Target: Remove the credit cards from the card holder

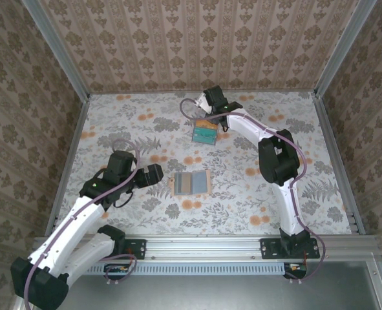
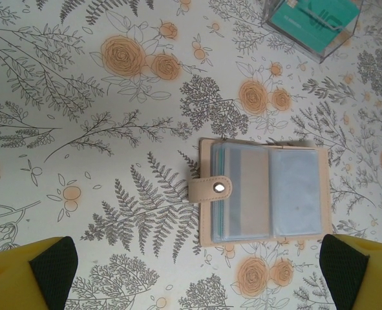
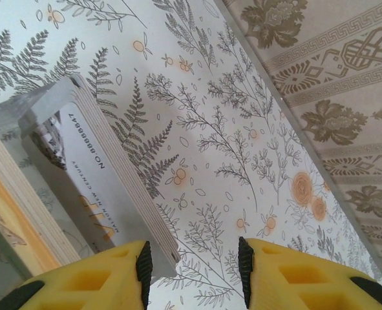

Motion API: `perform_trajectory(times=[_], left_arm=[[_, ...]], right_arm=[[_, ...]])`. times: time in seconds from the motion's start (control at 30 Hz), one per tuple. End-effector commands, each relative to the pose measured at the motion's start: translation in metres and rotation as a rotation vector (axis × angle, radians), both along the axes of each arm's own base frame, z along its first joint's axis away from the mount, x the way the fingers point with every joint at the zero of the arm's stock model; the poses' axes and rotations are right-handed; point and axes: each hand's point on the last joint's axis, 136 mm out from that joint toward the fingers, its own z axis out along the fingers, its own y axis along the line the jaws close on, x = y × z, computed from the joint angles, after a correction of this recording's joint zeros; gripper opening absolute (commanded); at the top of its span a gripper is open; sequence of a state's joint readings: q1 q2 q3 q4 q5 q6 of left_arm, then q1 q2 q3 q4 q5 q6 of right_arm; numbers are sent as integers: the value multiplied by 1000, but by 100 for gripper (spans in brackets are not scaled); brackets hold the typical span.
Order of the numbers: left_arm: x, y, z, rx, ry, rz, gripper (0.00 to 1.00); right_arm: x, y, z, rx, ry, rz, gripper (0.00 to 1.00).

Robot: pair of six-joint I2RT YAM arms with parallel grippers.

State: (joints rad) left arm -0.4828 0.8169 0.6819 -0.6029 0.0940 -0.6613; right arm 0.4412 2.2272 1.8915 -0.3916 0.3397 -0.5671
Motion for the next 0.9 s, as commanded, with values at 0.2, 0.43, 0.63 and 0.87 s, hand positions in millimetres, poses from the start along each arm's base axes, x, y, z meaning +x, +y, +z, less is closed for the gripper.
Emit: perform_trajectory(times=[0.2,0.43,0.63,0.87], left_arm=[[-2,-8,-1,-52,17,-19,100],[7,-26,-5,-88,32,-50,100],[9,-49,-14,-97,63,-93,92],[10,-77,-33,-99,118,-148,73]], right_arm=[[-24,2,88,323,-44,-115,44],[-72,2,106,560,45,-210,47],[-137,0,81,715,231,-295,45],[-207,15,38,868,423,-383,41]])
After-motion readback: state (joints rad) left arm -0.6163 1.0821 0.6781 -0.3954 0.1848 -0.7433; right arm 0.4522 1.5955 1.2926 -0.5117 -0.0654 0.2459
